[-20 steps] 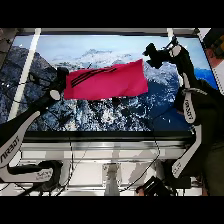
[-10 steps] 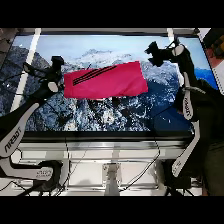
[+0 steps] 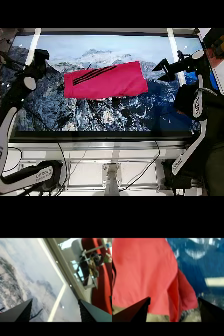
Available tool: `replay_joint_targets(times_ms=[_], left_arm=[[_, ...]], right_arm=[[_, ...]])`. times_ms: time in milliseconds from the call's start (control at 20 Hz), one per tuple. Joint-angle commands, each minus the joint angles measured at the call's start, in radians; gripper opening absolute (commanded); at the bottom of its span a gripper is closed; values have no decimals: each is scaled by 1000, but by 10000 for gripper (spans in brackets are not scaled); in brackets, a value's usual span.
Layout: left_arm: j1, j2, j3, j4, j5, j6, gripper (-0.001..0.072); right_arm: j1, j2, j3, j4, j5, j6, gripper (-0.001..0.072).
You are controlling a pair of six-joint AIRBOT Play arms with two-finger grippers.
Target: Fold the clothes and pants, and hang the long-sleeved shirts on hangers.
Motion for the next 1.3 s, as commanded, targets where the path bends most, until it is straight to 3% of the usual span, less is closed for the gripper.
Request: replay_joint_targets(times_ms=[0,150,250,600,1050,1250], left_arm=[[-26,97,1,18,-92,44,649],[-66,137,1,18,-105,47,649],[-94,150,1,18,-105,47,601],[-148,152,1,18,-105,96,601],[-161,152,1,18,-112,96,601],[-161,152,1,18,-150,97,601]], right_arm=[[-4,-53,-8,36,102,-49,694],[21,-87,-8,55,105,-85,695],[35,-103,-8,54,83,-99,696],[89,-135,-8,66,33,-98,696],[173,-150,-8,67,-37,-83,694],[200,-151,-8,75,-91,-77,656]])
